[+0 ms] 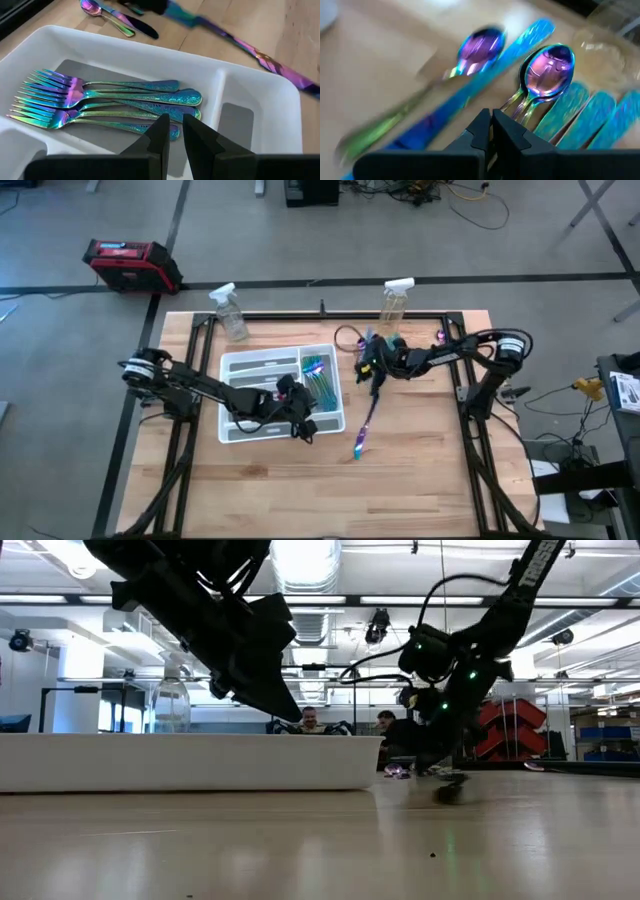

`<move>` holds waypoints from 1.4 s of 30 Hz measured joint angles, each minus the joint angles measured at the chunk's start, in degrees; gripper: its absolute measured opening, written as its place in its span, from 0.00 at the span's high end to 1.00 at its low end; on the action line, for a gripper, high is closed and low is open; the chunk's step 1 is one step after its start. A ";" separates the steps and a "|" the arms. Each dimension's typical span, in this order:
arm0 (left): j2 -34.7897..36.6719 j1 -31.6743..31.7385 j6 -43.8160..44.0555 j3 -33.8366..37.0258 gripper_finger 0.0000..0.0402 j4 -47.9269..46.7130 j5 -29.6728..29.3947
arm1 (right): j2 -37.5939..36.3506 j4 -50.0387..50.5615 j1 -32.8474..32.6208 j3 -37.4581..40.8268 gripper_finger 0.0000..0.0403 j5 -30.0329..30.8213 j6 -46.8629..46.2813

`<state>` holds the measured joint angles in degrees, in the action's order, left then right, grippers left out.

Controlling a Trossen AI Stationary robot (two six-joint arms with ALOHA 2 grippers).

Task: Sort silverware
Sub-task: Prepare the blue spoons on the table

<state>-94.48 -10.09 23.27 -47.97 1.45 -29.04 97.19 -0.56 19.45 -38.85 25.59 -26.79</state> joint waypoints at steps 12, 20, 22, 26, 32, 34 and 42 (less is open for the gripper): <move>0.00 -0.04 0.83 0.04 0.90 0.41 -0.24 | -13.48 25.72 -22.71 0.57 0.98 -0.66 -12.70; -0.02 -0.04 -0.17 0.12 0.90 3.07 -0.55 | -16.05 34.04 -28.07 0.54 0.98 10.51 -30.12; -0.04 -0.04 -0.20 0.12 0.90 3.06 -0.54 | -14.38 30.41 -28.10 0.57 0.98 5.68 -27.16; -0.04 -0.15 -0.20 0.14 0.90 3.03 -0.52 | -10.91 24.96 -28.10 0.58 0.98 -1.60 -19.17; -0.07 -0.24 -0.22 0.18 0.90 2.97 -0.50 | -8.60 31.10 -27.40 0.48 0.98 2.30 -29.14; -0.07 -0.24 -0.22 0.18 0.90 2.99 -0.50 | -8.26 31.74 -28.07 0.46 0.98 2.81 -27.88; -0.07 -0.24 -0.24 0.21 0.90 3.15 -0.52 | -8.93 42.71 -26.74 0.61 0.98 11.05 -36.57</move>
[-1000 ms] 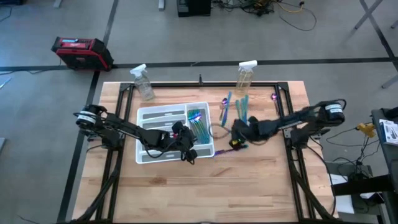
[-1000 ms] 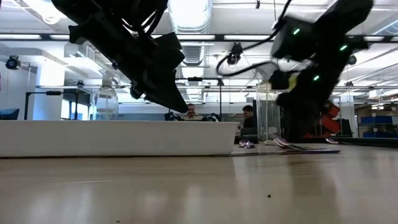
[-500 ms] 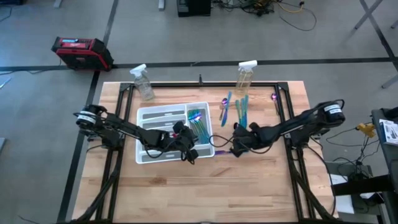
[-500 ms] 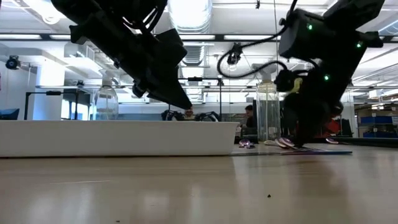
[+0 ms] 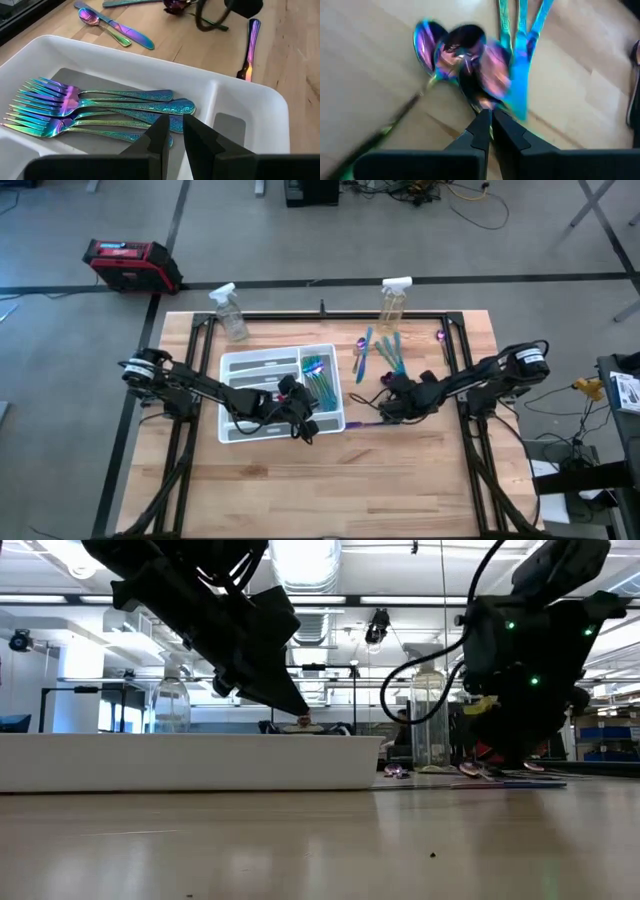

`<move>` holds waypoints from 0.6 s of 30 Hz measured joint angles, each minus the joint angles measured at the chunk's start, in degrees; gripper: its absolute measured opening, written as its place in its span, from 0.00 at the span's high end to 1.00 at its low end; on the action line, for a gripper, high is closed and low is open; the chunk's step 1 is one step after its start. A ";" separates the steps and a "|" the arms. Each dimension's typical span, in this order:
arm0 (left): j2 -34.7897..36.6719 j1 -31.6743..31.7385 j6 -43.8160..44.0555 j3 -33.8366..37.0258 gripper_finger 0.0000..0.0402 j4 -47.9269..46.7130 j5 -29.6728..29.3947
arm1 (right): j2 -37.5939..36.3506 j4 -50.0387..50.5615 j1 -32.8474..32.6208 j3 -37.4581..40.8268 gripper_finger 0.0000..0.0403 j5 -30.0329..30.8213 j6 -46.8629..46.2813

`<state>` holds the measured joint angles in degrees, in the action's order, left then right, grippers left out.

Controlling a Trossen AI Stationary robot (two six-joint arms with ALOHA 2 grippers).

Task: Sort silverware
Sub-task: Prepare the blue spoons on the table

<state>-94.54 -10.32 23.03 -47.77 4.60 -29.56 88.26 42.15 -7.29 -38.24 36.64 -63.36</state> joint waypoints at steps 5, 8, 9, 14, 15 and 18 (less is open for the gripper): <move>0.00 0.02 0.00 0.02 0.90 0.10 -0.02 | -1.84 0.46 0.19 0.02 0.98 1.44 1.45; 0.00 0.02 -0.02 0.02 0.90 0.13 -0.04 | -1.91 1.80 1.75 0.20 0.98 3.12 1.69; 0.00 0.02 -0.02 0.02 0.90 0.13 -0.07 | -1.91 2.30 2.76 0.40 0.98 3.54 1.58; 0.00 0.02 -0.01 0.16 0.90 0.30 -0.10 | -1.78 -1.75 7.16 1.42 0.98 -2.43 3.04; 0.00 0.02 0.00 0.20 0.90 0.39 -0.11 | -1.78 -4.90 7.20 1.42 0.98 -4.41 6.26; 0.00 0.02 -0.02 0.24 0.90 0.72 -0.11 | -1.78 -17.04 6.48 1.42 0.98 -8.64 18.00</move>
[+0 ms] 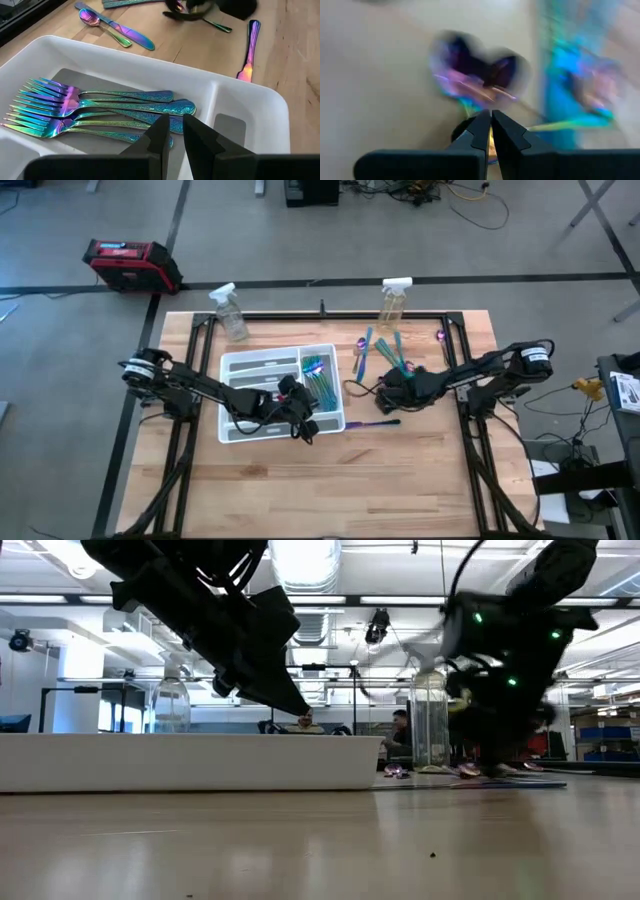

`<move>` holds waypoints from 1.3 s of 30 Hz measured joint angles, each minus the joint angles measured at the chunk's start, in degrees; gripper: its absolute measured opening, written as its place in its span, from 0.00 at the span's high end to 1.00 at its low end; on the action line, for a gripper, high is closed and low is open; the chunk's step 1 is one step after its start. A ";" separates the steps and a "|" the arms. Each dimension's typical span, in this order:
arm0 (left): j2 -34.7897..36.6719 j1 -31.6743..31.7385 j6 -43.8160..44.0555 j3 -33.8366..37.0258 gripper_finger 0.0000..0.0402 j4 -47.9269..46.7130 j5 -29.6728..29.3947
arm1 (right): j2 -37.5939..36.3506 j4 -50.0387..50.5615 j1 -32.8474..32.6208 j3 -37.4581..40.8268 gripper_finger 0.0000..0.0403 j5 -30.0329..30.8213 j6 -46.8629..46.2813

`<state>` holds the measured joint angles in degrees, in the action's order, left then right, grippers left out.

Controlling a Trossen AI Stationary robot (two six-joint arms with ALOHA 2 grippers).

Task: Sort silverware
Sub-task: Prepare the blue spoons on the table, then put the blue spoon on the silverware tray

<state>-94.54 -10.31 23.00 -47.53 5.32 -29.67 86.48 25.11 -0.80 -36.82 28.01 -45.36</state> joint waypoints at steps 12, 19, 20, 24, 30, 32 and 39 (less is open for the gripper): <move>0.00 0.00 0.01 0.44 0.90 0.11 0.00 | -0.96 -10.55 0.31 -1.90 0.98 3.46 16.31; 0.00 0.00 0.02 0.55 0.90 0.33 0.00 | -0.89 -11.46 -1.14 -1.81 0.92 -6.75 28.71; 0.00 0.00 0.02 0.55 0.90 0.51 0.00 | -0.89 -12.47 -1.20 -1.79 0.90 -7.54 31.80; 0.00 0.00 0.02 0.55 0.90 0.72 0.00 | -0.04 -19.65 -1.28 -1.81 0.82 -14.18 43.87; -0.02 0.00 0.31 0.95 0.90 1.36 0.02 | 2.56 -19.43 0.94 -1.92 0.72 -18.83 55.14; -0.02 0.00 0.59 1.26 0.90 1.64 0.02 | 3.31 -19.36 1.99 -1.90 0.70 -22.79 55.98; -0.02 0.00 0.66 2.01 0.90 2.79 0.02 | 4.63 -19.10 3.98 -2.08 0.73 -29.64 55.58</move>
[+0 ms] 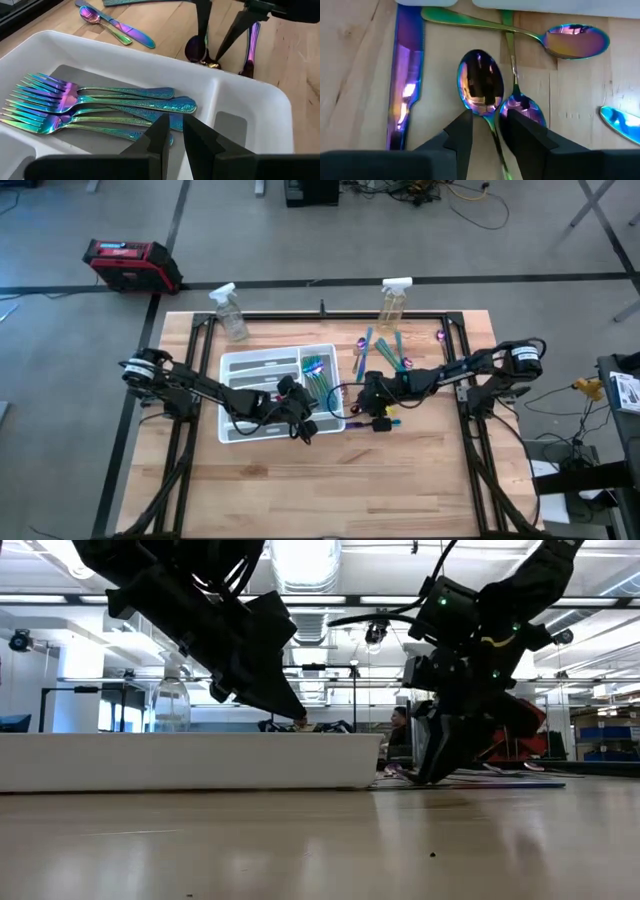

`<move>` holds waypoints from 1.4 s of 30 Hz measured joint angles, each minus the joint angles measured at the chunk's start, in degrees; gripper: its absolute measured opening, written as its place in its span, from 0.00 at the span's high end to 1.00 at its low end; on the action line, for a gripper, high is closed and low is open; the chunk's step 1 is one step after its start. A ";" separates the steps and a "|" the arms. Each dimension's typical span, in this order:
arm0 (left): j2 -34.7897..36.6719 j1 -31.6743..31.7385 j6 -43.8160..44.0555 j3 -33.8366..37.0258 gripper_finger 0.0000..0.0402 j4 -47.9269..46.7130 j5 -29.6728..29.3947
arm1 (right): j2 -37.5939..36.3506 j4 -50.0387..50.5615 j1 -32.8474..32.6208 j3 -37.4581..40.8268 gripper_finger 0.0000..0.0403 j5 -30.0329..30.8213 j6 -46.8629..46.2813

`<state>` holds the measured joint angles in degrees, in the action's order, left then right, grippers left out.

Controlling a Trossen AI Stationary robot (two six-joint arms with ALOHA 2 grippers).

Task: Sort silverware
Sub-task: Put the blue spoon on the silverware tray

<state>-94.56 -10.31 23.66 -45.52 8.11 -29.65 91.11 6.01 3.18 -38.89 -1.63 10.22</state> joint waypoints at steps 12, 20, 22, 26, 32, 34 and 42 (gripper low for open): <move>0.40 0.09 -2.07 0.22 0.90 -0.14 -0.51 | -4.11 8.50 -3.41 0.04 0.82 -0.39 -5.27; 6.28 0.17 -7.53 -0.44 0.90 -0.35 -2.16 | -5.16 10.50 -6.86 0.04 0.85 0.09 -8.18; 7.10 0.17 -7.69 -0.40 0.90 -0.55 -2.13 | -5.62 10.46 -7.77 0.04 0.85 0.11 -8.76; 7.38 0.17 -7.18 -0.15 0.90 -2.05 -1.97 | -6.29 11.84 -9.24 0.04 0.82 0.14 -9.68; 7.75 0.17 -3.04 -0.06 0.90 -11.37 -1.94 | -6.99 15.60 -10.58 0.04 0.78 1.85 -11.85; 8.31 0.29 -0.60 -0.11 0.90 -16.24 -1.92 | -7.16 16.29 -10.82 0.04 0.77 2.04 -11.87; 9.11 0.37 4.85 0.20 0.90 -21.87 -2.67 | -8.43 16.20 -10.72 0.07 0.74 4.72 -9.55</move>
<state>-85.45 -9.93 28.51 -45.32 -13.76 -32.32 82.67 22.21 -7.54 -38.83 3.09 0.66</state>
